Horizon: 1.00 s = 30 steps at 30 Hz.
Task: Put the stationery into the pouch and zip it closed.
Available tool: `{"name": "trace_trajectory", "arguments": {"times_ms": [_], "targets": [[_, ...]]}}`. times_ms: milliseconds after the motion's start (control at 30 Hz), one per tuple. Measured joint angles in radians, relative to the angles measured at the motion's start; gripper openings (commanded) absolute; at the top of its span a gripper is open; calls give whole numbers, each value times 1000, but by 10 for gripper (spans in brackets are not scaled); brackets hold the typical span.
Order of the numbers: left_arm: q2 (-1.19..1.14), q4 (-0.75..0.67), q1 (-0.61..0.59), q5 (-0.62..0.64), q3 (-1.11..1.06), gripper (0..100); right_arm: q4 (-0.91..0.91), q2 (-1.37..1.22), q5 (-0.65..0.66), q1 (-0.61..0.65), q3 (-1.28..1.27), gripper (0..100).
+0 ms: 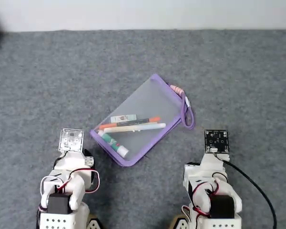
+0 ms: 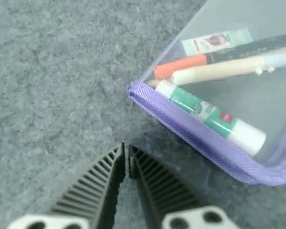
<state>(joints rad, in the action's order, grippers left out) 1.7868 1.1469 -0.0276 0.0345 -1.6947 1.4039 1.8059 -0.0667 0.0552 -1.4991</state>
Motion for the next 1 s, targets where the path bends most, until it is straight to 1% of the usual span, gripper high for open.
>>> {"name": "trace_trajectory", "arguments": {"times_ms": [200,300,433,633,1000], "targets": [[0,-2,0,0,0,15,-9,3,0,100,-5,9],[0,21,0,0,0,15,-9,5,0,103,-5,9],[0,61,0,0,0,15,-9,5,0,52,-5,9],[0,64,0,0,0,15,-9,5,0,-60,-5,9],[0,64,0,0,0,15,-9,5,0,-69,-5,9]]}}
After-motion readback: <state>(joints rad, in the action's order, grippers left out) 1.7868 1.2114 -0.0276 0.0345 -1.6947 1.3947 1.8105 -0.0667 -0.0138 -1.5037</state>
